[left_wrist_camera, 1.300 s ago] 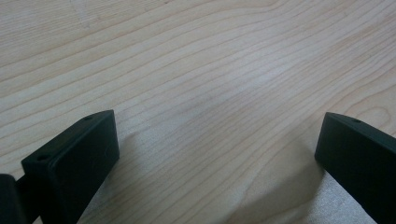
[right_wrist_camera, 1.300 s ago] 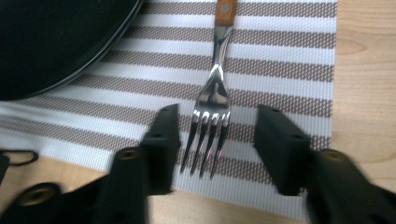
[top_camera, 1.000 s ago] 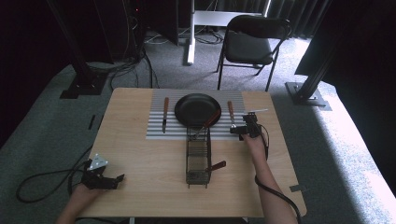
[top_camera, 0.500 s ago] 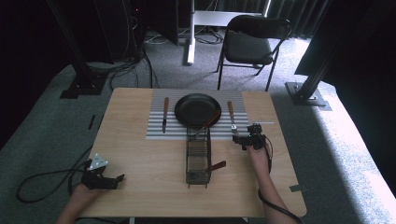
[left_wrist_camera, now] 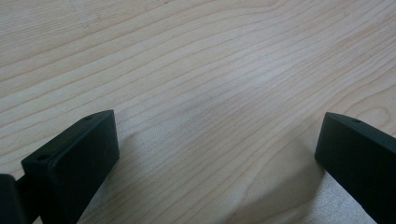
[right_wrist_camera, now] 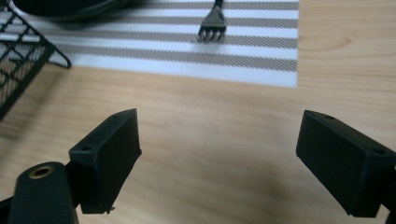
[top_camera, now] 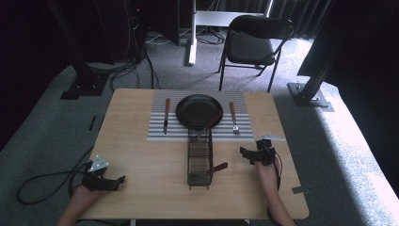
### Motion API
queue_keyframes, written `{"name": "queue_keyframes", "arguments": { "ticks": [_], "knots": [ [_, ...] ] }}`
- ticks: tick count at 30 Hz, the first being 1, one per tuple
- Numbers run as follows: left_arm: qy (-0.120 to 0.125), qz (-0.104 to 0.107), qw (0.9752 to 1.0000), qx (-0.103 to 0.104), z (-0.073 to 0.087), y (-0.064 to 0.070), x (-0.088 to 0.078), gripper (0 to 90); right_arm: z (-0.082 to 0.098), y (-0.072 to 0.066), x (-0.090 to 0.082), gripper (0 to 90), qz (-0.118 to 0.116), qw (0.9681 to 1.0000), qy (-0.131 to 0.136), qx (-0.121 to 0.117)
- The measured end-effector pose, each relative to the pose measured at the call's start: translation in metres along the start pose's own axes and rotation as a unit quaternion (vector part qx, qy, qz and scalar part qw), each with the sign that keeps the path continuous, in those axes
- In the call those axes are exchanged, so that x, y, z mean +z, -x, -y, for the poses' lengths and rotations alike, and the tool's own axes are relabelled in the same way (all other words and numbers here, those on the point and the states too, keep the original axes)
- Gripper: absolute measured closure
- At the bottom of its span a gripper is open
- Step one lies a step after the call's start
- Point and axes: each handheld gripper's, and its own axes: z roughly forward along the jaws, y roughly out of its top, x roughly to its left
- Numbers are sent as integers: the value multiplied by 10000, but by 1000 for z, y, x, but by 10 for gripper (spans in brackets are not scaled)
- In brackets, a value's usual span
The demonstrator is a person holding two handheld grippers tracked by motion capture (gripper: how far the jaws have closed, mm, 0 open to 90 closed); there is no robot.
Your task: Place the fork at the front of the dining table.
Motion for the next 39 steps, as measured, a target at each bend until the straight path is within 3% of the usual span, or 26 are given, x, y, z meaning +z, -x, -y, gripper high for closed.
{"name": "queue_keyframes", "arguments": {
  "ticks": [4, 15, 28, 39],
  "knots": [
    [-1, 0, 10000, 1, 0, 0, 0, 0, 11, 2, -11, 128, 175, 9997, 131, -133],
    [-1, 0, 10000, 1, 0, 0, 0, 0, 40, 20, -28, 127, 472, 9983, 284, -191],
    [-2, 1, 10000, 2, 0, 0, 0, 0, 71, 33, -37, 126, 1002, 9945, 72, -313],
    [-1, 0, 10000, 3, 0, 0, 0, 0, 83, 43, -48, 122, 1015, 9946, 116, -203]
  ]
}}
